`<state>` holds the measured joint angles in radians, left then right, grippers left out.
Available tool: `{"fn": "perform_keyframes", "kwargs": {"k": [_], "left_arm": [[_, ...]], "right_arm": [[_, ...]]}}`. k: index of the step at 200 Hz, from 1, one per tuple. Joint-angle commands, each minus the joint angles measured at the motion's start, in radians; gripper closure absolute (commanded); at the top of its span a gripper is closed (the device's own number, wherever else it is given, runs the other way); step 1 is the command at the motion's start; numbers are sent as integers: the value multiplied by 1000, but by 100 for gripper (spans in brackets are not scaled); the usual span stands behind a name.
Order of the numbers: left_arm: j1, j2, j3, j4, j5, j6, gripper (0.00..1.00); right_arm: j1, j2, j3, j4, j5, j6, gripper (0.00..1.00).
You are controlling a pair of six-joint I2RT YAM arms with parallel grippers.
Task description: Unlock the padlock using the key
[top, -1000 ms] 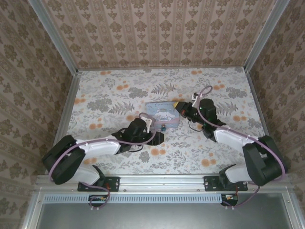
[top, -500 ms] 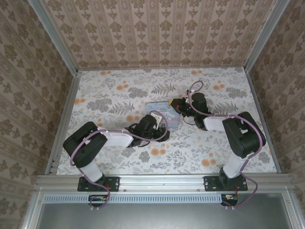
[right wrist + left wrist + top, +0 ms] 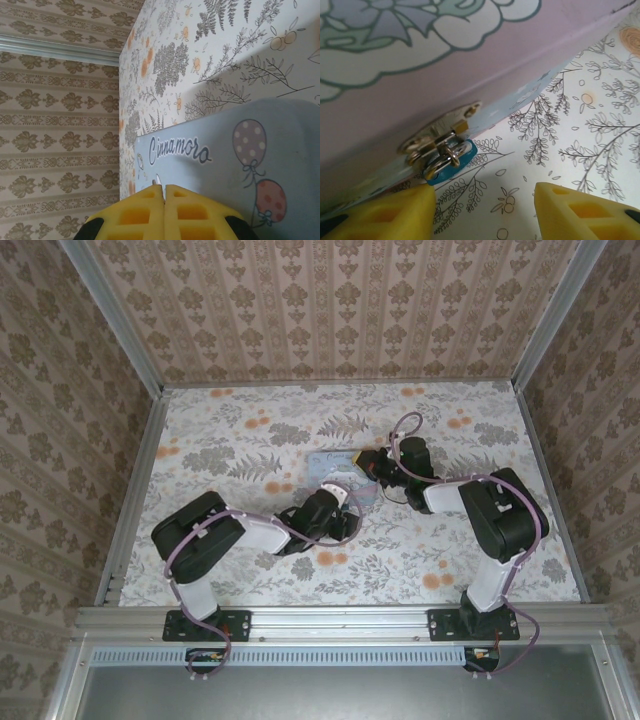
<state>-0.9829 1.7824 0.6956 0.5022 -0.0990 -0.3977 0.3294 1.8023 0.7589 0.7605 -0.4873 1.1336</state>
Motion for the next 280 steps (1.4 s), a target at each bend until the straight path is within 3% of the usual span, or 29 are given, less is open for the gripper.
{"fn": "perform_keyframes", "kwargs": {"k": [1, 31, 49, 101, 174, 214, 280], "left_arm": [[-13, 15, -11, 68, -129, 61, 45], [-23, 4, -43, 95, -205, 64, 44], [-20, 8, -39, 98, -185, 63, 43], [24, 35, 34, 113, 122, -27, 42], [152, 59, -26, 340, 314, -284, 42], [170, 97, -36, 417, 350, -358, 42], [147, 72, -96, 541, 319, -456, 45]], "right_arm": [[-8, 20, 17, 31, -28, 14, 100], [-8, 24, 14, 30, -27, 16, 100], [-7, 28, 11, 29, -28, 14, 100], [-8, 51, 5, 33, -22, 16, 100], [-4, 52, -9, 33, -13, 20, 100], [-5, 62, -12, 34, -14, 17, 100], [-5, 92, -17, 61, -16, 29, 100]]}}
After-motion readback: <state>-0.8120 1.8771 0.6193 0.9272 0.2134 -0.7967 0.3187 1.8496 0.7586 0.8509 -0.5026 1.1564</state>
